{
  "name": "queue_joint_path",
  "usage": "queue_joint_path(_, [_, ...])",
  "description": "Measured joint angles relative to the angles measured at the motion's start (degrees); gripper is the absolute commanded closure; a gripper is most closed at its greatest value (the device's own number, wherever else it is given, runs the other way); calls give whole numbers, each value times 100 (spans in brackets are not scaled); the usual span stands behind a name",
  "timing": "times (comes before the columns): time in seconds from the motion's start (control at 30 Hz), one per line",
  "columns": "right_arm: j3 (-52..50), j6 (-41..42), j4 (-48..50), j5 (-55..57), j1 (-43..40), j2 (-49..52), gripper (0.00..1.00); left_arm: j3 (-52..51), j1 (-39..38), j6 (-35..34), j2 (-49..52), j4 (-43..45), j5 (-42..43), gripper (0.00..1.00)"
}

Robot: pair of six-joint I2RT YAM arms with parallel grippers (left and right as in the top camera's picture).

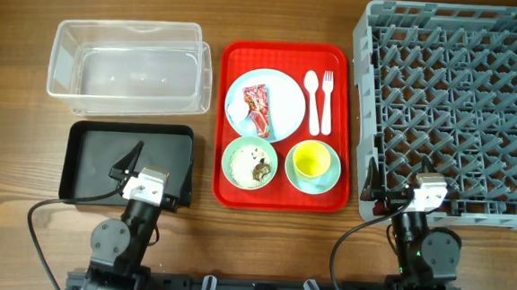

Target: Sort waste into correct bins and load items into the dishwasher rack

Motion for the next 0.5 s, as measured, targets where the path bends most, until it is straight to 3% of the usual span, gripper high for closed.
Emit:
queue_joint_path(0.17, [0, -28, 363, -162, 11, 55, 0, 0, 614, -2, 70, -17, 90, 0])
queue_joint_path(0.5, [0, -48, 365, -229, 11, 59, 0, 0, 629, -2, 70, -17, 109, 0])
